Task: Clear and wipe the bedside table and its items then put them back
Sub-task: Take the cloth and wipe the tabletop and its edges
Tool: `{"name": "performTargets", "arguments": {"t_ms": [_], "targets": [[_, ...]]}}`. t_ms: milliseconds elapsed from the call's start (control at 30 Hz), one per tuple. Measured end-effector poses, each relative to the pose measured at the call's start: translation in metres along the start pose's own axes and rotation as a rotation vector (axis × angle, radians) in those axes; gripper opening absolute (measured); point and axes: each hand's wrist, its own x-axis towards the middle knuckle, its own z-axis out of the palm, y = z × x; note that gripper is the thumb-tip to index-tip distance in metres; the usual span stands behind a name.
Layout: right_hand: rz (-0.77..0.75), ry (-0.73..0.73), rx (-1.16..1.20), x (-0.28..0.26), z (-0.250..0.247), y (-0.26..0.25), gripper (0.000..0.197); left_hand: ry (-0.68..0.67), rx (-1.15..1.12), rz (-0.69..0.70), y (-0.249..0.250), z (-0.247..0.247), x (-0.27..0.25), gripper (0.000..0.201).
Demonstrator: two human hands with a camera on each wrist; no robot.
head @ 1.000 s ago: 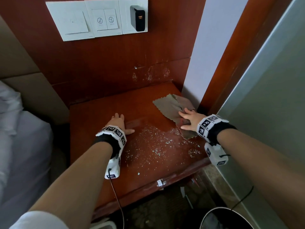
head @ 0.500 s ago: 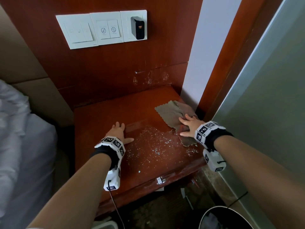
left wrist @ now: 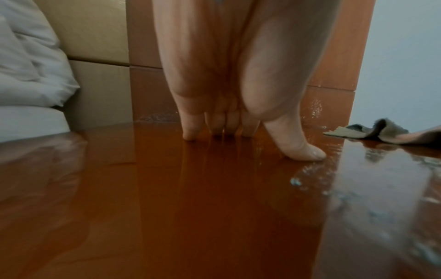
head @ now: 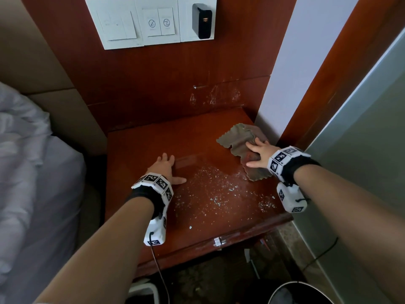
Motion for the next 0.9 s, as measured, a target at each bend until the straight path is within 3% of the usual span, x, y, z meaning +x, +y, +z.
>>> {"name": "performTargets", "arguments": {"t_ms": [900], "targets": [[-0.021,0.015,0.133,-0.082,0.061,0.012,0.085,0.074,0.105,0.014,0.007,0.004,-0.014,0.084]]}}
